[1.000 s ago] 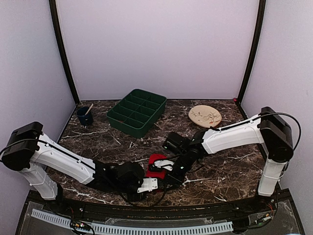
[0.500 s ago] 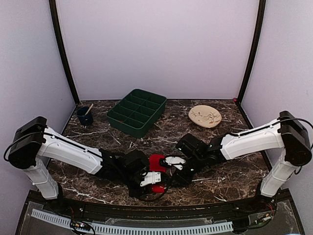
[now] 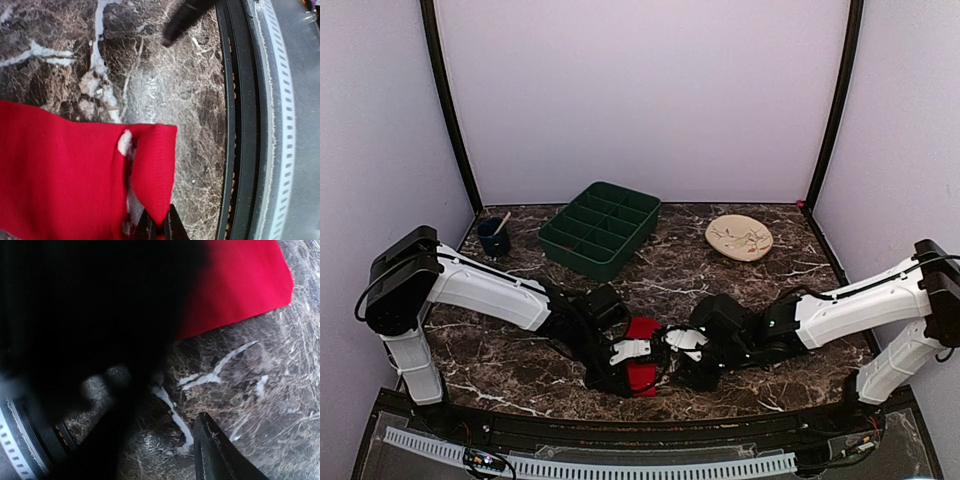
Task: Roll the socks
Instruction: Roll the sock at the center of the board.
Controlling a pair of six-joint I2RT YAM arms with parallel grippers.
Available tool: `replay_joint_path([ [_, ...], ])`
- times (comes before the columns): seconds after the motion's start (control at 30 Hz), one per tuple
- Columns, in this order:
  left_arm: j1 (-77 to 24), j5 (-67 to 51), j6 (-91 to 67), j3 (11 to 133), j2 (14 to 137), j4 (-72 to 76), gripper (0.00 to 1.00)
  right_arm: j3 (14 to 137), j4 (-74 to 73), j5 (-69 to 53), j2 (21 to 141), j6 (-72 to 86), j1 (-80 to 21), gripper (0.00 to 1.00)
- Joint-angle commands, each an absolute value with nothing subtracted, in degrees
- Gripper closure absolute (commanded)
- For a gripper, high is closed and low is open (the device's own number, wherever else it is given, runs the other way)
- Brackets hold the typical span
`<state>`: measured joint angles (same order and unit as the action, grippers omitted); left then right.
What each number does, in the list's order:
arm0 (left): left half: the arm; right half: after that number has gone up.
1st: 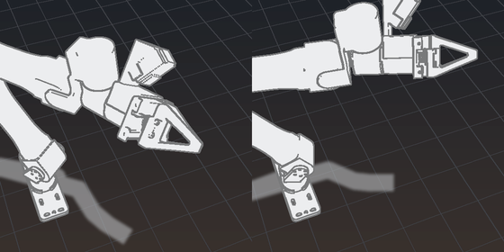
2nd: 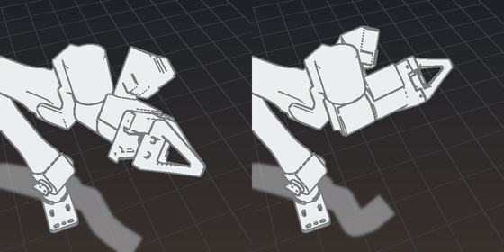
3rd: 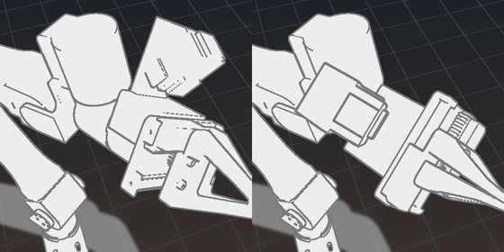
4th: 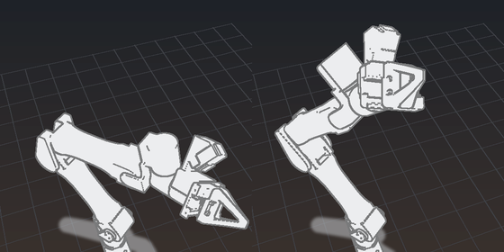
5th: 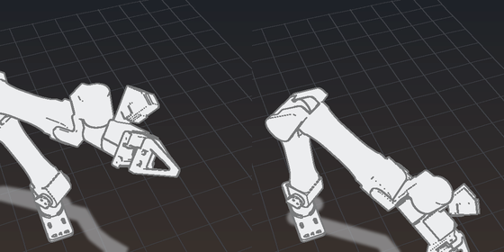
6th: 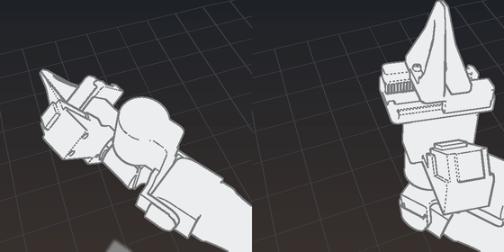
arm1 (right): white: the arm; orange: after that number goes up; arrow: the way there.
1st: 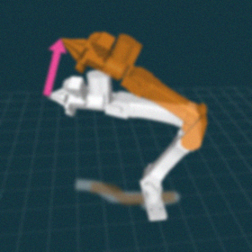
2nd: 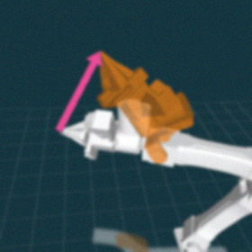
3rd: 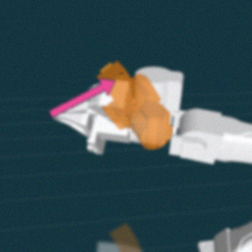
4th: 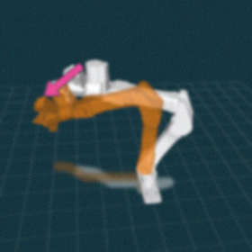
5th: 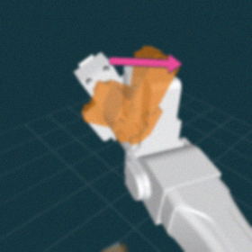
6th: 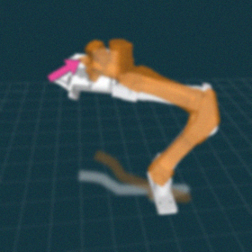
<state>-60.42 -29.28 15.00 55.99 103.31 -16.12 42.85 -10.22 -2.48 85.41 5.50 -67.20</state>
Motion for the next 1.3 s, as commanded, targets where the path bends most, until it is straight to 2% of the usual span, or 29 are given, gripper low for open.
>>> replay_joint_path([
  [0.0, -57.97, -37.85, 16.23, 58.73, 107.13, -25.34, 1.00, 40.71, -7.43, 5.63, 82.94, 6.13, -71.52, 0.52],
  [0.23, -55.42, -45.11, 17.67, 62.49, 111.91, -30.24, 1.00, 40.17, -7.35, 11.82, 81.70, 4.79, -77.86, 0.53],
  [0.53, -52.90, -48.65, 18.77, 66.03, 115.77, -34.31, 1.00, 44.24, -6.20, 16.40, 87.47, -1.27, -82.85, 0.56],
  [1.27, -50.07, -52.64, 21.94, 71.87, 123.22, -42.63, 1.00, 53.40, -4.69, 20.10, 101.22, -15.71, -85.32, 0.58],
])
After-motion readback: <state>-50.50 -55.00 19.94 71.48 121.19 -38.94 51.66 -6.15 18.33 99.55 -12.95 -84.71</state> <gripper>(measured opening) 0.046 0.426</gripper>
